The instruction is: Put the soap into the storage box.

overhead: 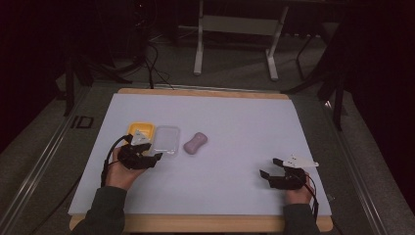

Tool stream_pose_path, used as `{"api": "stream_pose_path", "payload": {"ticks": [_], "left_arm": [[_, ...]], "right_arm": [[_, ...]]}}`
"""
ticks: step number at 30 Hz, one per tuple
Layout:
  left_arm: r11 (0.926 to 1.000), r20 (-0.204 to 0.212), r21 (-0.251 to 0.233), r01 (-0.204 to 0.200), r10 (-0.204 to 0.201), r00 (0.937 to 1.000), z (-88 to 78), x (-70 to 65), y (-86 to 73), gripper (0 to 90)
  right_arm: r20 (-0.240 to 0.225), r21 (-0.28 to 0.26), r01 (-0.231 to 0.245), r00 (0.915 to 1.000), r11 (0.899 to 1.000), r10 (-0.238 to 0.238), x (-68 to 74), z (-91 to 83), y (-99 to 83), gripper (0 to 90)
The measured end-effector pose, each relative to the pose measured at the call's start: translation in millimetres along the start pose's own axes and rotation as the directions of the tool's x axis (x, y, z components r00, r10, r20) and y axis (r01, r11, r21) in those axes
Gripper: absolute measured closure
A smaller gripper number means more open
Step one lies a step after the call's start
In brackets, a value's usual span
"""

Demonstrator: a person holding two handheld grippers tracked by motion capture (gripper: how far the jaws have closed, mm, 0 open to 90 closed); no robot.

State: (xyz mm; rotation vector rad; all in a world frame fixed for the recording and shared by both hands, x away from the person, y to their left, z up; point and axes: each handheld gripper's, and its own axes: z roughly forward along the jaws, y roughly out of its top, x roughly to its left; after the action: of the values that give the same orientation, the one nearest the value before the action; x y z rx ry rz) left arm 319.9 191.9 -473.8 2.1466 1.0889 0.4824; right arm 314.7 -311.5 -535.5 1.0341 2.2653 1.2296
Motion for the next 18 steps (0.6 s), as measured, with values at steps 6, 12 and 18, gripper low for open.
{"api": "stream_pose_path", "payload": {"ticks": [6, 12, 18], "left_arm": [[0.9999, 0.002, 0.002, -0.015, 0.015, 0.9999, 2.6, -0.2, 9.0, 42.9], [0.9999, 0.007, -0.004, -0.011, 0.011, 0.9999, 5.8, 0.0, 15.0, 42.9], [0.9999, 0.009, 0.0, -0.015, 0.015, 0.9998, 8.0, -0.3, 20.9, 42.8]], "right_arm": [[0.007, -0.003, -0.002, 1.0, 1.0, 0.002, 0.2, -0.2, 0.0, 19.8], [0.008, -0.003, -0.005, 1.0, 1.0, 0.005, 0.0, -0.2, 0.0, 20.5], [0.005, -0.003, -0.004, 1.0, 1.0, 0.004, 0.0, -0.3, 0.0, 21.8]]}}
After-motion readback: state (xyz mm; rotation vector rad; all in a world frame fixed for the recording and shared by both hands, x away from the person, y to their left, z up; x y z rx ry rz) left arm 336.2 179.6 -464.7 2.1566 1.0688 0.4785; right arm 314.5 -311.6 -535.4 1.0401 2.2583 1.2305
